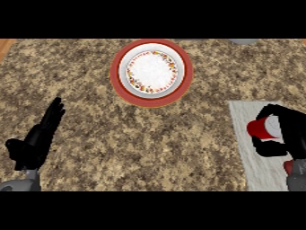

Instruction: Pick the can from the placemat and place it in the plate

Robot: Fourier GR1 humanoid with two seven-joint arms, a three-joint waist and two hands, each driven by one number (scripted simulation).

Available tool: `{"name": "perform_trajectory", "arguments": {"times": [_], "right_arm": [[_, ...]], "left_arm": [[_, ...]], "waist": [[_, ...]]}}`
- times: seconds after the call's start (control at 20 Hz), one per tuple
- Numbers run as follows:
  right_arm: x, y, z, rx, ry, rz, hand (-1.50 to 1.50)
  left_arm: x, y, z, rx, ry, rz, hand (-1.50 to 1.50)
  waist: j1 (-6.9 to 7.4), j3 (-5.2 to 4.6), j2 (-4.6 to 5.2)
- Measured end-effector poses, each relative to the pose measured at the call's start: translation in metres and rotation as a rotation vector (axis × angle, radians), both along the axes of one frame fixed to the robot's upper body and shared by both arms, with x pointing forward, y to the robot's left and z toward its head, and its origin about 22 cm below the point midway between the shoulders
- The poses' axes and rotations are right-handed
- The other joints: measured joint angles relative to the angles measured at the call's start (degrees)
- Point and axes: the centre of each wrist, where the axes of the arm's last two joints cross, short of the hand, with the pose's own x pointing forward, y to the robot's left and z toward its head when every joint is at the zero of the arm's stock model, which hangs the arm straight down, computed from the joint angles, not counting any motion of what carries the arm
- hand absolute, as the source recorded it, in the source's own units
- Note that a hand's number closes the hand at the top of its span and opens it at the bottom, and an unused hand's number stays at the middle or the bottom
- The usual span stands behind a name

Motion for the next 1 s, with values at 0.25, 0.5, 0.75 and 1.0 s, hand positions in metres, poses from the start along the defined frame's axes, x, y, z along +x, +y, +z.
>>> {"name": "perform_trajectory", "arguments": {"times": [0.25,0.5,0.75,1.0], "right_arm": [[-0.008,0.024,0.044,-0.013,-0.104,0.009,1.5],[-0.009,0.044,0.079,-0.015,-0.27,0.015,1.5],[-0.009,0.071,0.107,-0.001,-0.362,0.038,1.5],[0.016,0.095,0.128,0.024,-0.387,0.069,1.5]], "left_arm": [[0.0,0.001,-0.004,0.0,-0.001,0.003,0.0],[0.003,0.003,-0.005,0.002,0.0,0.0,0.0],[0.003,-0.002,-0.004,0.007,0.002,-0.003,0.0],[0.001,-0.006,-0.001,0.005,-0.002,-0.005,0.0]], "waist": [[-0.12,0.03,0.0],[-0.01,0.04,0.03],[0.14,0.04,0.04],[0.4,0.06,0.09]]}}
